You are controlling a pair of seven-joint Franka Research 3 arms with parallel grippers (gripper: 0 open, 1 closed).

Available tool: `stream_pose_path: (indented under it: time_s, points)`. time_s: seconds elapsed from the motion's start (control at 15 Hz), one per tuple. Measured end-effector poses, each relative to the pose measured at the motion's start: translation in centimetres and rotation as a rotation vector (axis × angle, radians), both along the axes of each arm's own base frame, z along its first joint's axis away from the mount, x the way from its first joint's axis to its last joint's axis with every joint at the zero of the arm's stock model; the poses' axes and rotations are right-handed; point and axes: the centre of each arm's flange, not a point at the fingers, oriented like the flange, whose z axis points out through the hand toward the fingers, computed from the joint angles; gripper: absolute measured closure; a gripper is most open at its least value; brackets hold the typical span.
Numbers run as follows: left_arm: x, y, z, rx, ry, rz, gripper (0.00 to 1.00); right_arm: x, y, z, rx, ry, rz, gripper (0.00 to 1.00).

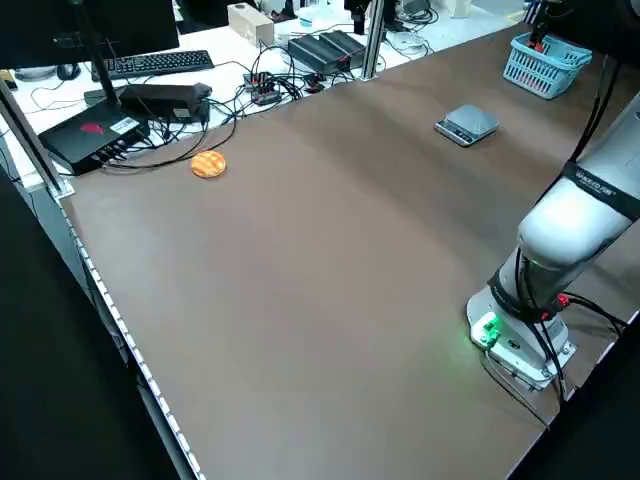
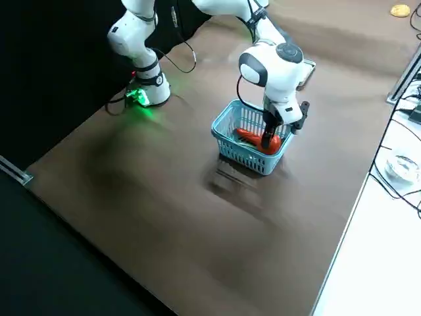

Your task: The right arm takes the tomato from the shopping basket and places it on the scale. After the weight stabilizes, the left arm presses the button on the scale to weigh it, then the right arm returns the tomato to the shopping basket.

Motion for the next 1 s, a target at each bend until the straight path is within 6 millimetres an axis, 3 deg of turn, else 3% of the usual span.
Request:
stream_pose_path:
  time_s: [0.4,0.53,0.87,0.93,1.0]
  points:
    - [0.0,0.0,-0.1,0.0,0.001,0.0,0.0,0.0,0.0,0.0,0.0,0.001,-0.001,0.27]
    - [0.0,0.0,-0.1,0.0,0.001,0.0,0.0,0.0,0.0,0.0,0.0,0.0,-0.001,0.15]
    - [0.0,0.0,-0.1,0.0,0.001,0.0,0.0,0.0,0.0,0.1,0.002,0.005,0.0,0.13]
    - [0.0,0.0,-0.1,0.0,0.001,0.0,0.0,0.0,0.0,0.3,0.003,0.005,0.0,0.13]
    - [0.0,0.0,-0.1,0.0,0.001,0.0,0.0,0.2,0.1,2.0,0.008,-0.013,0.001,0.13]
